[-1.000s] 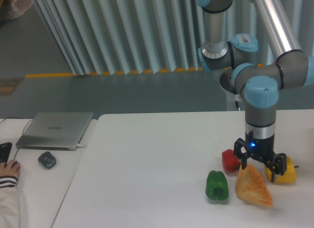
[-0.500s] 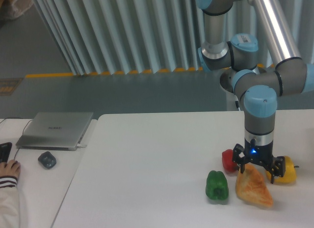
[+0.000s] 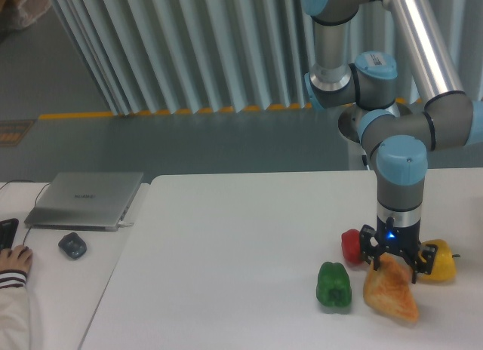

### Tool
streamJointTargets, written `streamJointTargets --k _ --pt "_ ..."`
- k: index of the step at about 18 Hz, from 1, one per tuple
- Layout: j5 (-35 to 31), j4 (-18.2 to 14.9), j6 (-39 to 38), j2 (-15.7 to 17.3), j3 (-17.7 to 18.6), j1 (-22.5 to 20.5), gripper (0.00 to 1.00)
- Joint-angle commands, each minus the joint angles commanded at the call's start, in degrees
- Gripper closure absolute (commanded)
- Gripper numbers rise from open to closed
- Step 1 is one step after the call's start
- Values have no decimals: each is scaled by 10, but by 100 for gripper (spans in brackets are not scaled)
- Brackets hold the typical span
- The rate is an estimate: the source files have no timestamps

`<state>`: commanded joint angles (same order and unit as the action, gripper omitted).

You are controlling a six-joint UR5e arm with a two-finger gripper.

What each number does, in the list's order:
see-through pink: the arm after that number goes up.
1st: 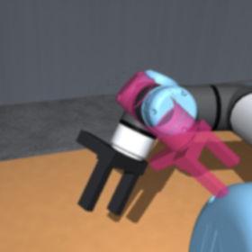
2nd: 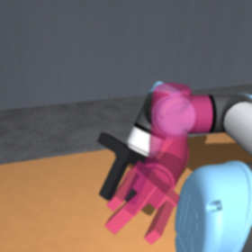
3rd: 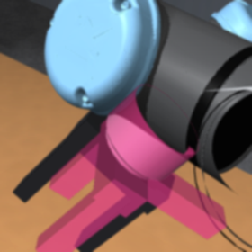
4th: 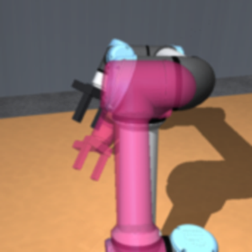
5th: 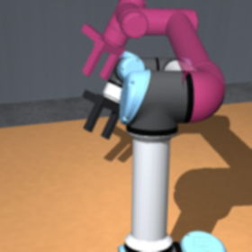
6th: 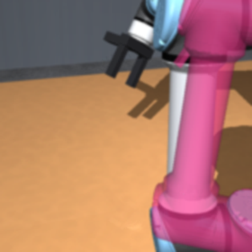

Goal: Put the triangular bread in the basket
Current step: 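Lower the open gripper onto the bread and close on it, then lift the bread and carry it out past the yellow pepper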

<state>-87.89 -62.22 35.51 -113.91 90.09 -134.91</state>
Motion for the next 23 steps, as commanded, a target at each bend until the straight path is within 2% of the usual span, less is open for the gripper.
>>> streamJointTargets --k 1,4,7,10,14,18,21,22,23 --pt "0 -4 0 0 0 0 58" --pt "1 -16 3 -2 -4 0 64" --pt "13 -41 3 -1 -12 -1 81" --pt "19 -55 3 1 -18 -1 92" --pt "55 -97 4 5 -43 -15 94" --pt "67 -112 10 14 -58 -27 94" --pt "64 -155 93 25 -93 -35 94" --pt "66 -163 150 34 -98 -49 94" --pt "67 -163 173 39 -98 -56 94"
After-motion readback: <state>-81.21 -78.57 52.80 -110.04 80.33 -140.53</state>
